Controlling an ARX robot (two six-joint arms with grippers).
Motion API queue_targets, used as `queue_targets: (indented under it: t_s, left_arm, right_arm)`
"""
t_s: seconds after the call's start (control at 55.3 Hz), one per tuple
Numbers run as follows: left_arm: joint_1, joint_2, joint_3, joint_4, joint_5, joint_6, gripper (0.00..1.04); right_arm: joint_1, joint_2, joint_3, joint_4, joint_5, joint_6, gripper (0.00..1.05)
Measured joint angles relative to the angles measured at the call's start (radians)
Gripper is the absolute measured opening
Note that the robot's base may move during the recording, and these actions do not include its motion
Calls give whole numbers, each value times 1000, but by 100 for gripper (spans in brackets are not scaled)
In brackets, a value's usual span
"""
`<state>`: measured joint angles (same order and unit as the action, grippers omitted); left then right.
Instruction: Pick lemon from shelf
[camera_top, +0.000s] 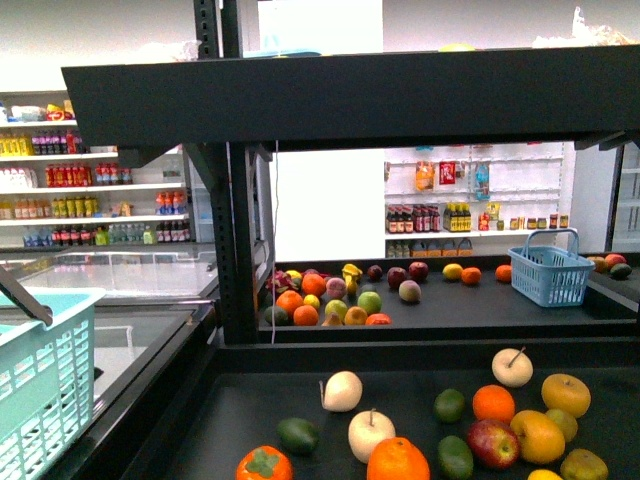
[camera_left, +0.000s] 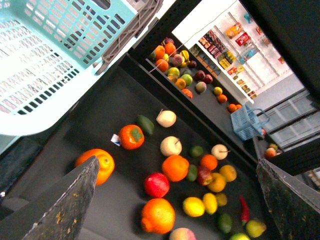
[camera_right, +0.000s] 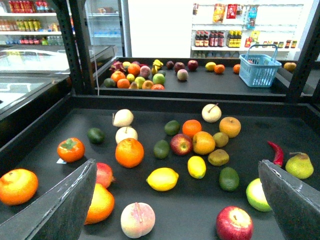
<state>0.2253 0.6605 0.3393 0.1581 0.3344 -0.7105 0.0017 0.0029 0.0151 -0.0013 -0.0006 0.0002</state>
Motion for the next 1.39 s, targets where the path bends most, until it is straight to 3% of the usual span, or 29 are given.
queue_targets:
  t_s: [0.199,0.325,0.615,0.976,1.121,1.392]
  left_arm:
    - [123,425,267,134,66,-250,97]
    - [156,668,428,216,66,-401,97]
    - [148,986,710,252,20,-517,97]
    - [111,1112,879,262,-6,-521,97]
    - [105,1122,895,247,-19,-516,65]
    - [105,1133,894,234,-28,-534,24]
  right_arm:
    - [0,0,0,0,0,0,97]
    - [0,0,0,0,0,0,97]
    - [0,0,0,0,0,0,97]
    - [0,0,0,0,0,0,97]
    - [0,0,0,0,0,0,97]
    - [0,0,0,0,0,0,97]
